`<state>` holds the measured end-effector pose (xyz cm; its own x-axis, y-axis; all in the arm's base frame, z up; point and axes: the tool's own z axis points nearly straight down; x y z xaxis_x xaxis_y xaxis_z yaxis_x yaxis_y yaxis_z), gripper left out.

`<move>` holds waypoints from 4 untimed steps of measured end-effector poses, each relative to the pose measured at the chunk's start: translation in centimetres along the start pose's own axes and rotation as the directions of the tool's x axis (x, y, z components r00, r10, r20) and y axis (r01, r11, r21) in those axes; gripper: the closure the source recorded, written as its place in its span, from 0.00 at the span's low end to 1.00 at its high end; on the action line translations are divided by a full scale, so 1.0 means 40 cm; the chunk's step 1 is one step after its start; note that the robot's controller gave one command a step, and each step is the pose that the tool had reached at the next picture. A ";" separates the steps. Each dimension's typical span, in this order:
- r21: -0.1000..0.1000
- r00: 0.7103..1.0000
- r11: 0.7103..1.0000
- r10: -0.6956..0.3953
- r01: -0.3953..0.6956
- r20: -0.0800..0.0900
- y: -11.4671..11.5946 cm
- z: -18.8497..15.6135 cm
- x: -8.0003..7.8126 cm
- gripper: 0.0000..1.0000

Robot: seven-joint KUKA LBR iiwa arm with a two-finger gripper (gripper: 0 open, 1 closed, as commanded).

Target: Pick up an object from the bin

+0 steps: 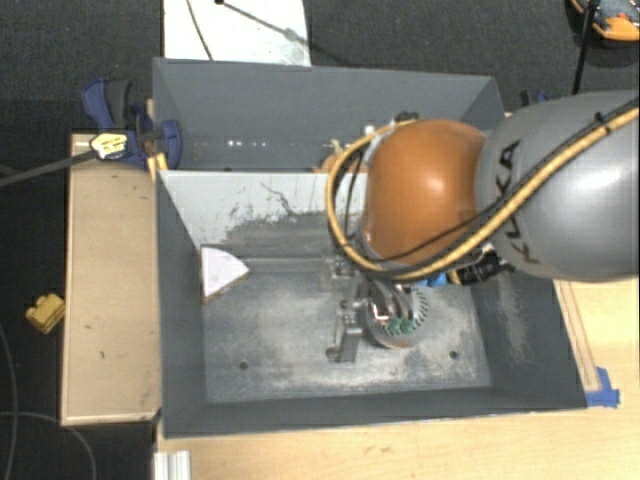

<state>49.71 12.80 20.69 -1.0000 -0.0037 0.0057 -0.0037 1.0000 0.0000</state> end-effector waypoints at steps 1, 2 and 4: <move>-0.001 1.000 1.000 0.005 -0.005 0.008 -0.002 -0.011 -0.004 0.00; -0.001 0.999 0.999 -0.046 0.046 0.013 -0.132 0.176 -0.034 0.00; 0.000 0.991 0.991 -0.131 0.131 0.007 -0.313 0.200 -0.111 0.00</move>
Offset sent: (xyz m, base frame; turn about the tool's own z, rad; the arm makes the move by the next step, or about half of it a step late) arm 0.0204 -0.0971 -0.1369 -0.0828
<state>54.13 0.28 12.67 -0.9909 -0.1345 -0.0018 -0.1345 0.9909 0.0007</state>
